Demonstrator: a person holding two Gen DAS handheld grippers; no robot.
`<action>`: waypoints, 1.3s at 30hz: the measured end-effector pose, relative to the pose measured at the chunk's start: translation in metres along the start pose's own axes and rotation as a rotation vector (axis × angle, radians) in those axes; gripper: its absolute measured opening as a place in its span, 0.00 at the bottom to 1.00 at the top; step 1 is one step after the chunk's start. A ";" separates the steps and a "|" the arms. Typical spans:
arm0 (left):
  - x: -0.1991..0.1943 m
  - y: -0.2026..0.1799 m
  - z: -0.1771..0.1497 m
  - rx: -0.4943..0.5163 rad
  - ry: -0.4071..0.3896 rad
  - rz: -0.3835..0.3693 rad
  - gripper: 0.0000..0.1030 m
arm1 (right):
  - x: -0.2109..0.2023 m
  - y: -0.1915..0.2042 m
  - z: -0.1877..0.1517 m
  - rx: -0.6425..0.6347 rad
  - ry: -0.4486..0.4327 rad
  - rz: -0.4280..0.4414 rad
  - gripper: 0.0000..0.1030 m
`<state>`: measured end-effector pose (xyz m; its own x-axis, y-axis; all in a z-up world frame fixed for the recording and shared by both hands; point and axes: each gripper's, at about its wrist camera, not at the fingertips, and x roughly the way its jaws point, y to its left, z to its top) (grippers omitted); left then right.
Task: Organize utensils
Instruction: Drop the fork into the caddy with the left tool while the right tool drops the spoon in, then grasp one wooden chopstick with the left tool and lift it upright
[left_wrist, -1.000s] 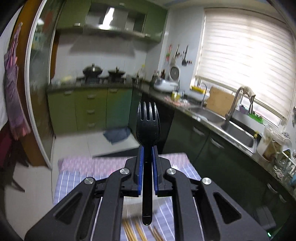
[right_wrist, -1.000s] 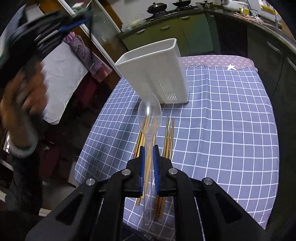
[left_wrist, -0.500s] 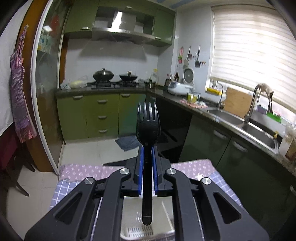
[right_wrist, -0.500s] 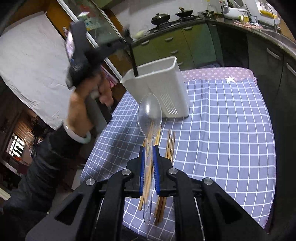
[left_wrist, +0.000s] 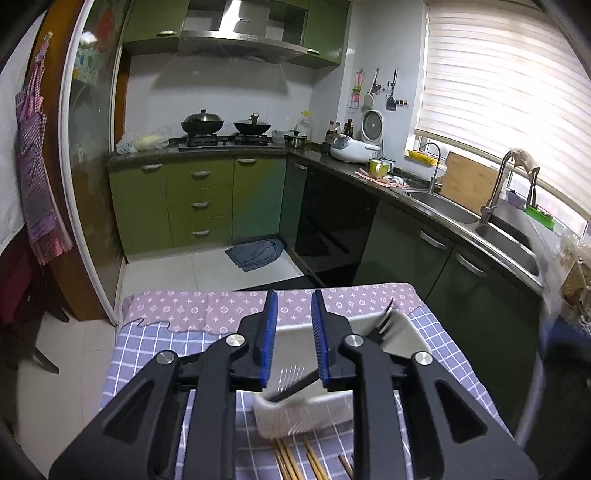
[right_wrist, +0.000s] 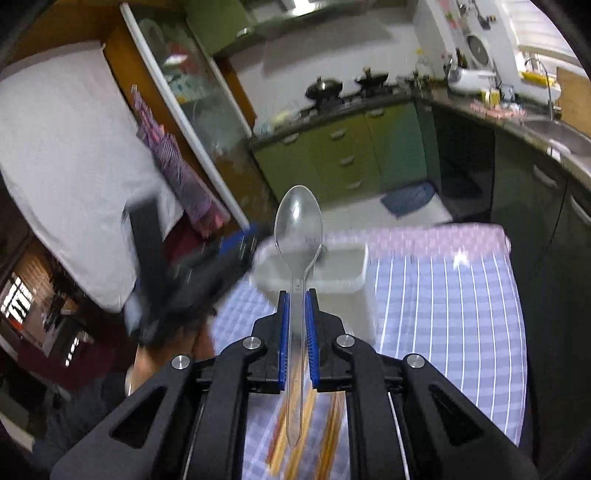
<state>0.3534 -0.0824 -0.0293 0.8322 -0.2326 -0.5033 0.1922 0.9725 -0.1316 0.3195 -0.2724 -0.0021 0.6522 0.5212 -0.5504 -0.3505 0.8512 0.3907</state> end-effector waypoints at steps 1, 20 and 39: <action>-0.005 0.003 -0.001 -0.007 0.004 -0.003 0.18 | 0.005 0.001 0.010 0.012 -0.030 -0.002 0.09; -0.053 0.014 -0.037 0.016 0.135 -0.026 0.23 | 0.112 -0.018 0.025 -0.112 -0.135 -0.256 0.10; -0.010 0.006 -0.108 -0.024 0.566 -0.008 0.31 | 0.023 -0.029 -0.059 -0.086 0.010 -0.176 0.24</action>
<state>0.2900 -0.0752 -0.1176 0.4205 -0.2172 -0.8809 0.1803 0.9716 -0.1535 0.3049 -0.2814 -0.0696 0.7021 0.3640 -0.6120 -0.2881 0.9312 0.2233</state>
